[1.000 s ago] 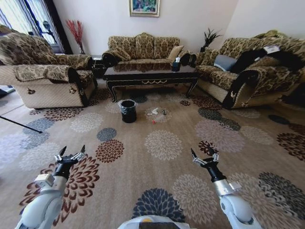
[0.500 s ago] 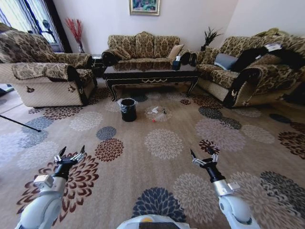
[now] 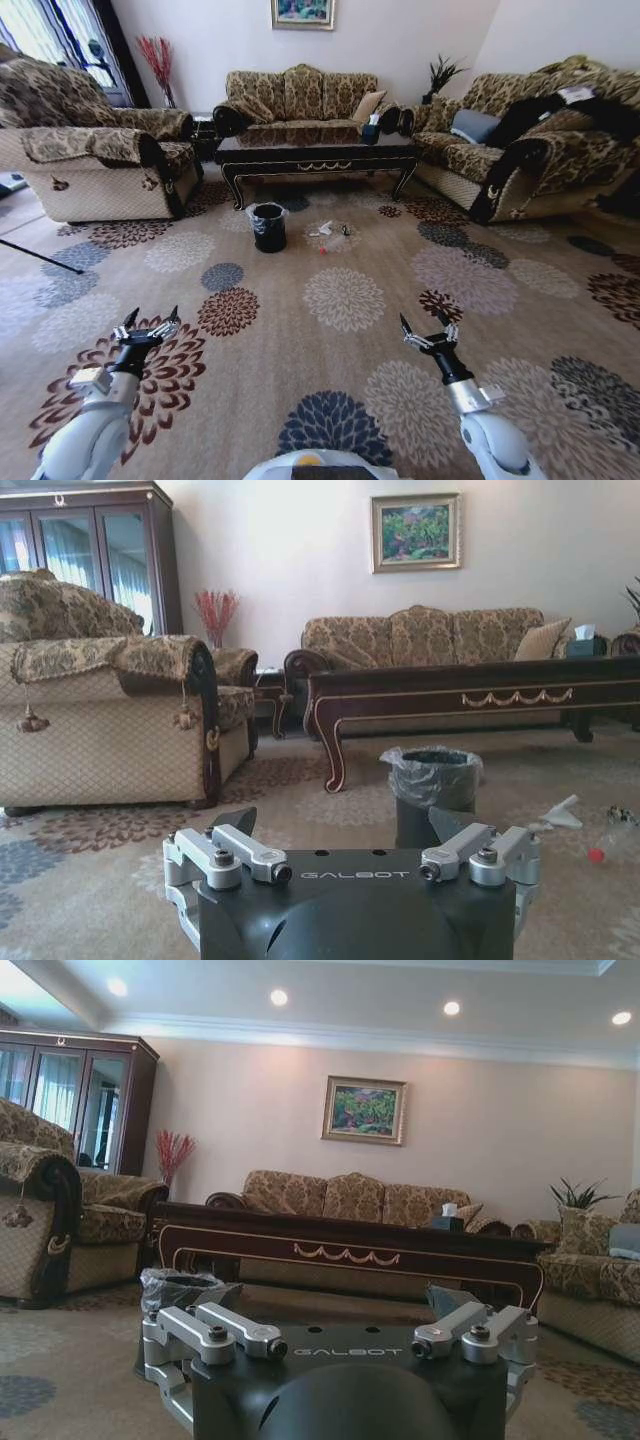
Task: Move to the front of the table and pick up the trash from the floor, then place it into the trash bin.
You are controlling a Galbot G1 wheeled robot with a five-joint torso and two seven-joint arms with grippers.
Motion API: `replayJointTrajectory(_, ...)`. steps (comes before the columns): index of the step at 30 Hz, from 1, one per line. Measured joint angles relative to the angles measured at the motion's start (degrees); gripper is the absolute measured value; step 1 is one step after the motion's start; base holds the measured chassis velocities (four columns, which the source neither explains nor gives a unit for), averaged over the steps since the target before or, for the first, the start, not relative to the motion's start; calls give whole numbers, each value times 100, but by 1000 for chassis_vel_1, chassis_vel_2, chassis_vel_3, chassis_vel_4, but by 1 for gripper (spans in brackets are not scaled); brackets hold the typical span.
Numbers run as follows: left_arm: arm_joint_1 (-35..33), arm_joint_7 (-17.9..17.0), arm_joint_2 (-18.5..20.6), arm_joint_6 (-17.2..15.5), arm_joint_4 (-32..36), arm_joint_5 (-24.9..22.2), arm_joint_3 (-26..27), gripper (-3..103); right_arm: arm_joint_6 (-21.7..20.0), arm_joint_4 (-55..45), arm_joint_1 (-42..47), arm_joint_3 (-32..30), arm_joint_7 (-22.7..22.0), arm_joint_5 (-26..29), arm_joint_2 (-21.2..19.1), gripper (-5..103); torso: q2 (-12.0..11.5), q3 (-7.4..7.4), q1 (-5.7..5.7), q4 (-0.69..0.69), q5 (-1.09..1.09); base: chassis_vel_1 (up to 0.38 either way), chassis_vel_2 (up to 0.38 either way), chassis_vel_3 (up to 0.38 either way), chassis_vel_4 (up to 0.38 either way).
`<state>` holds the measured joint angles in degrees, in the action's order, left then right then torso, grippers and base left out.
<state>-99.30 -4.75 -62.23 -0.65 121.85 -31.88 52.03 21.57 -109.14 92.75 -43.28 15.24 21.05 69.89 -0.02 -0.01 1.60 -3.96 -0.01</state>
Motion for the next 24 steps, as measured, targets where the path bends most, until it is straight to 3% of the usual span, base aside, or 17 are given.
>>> replayJointTrajectory(10, -4, -2, 2, 10, -1, 5, -4, 98, 1, -10, 20, -3, 3, 2, 43, 100, 0, -1, -15, -1, 1, 0, 0, 0, 0)
replayJointTrajectory(24, 31, -70, 8, 283, 7, -79, -33, 102, 44, 20, 7, -10, 85, 50, 75, 100, 0, -2, -15, -1, 1, -17, 21, 15, -11)
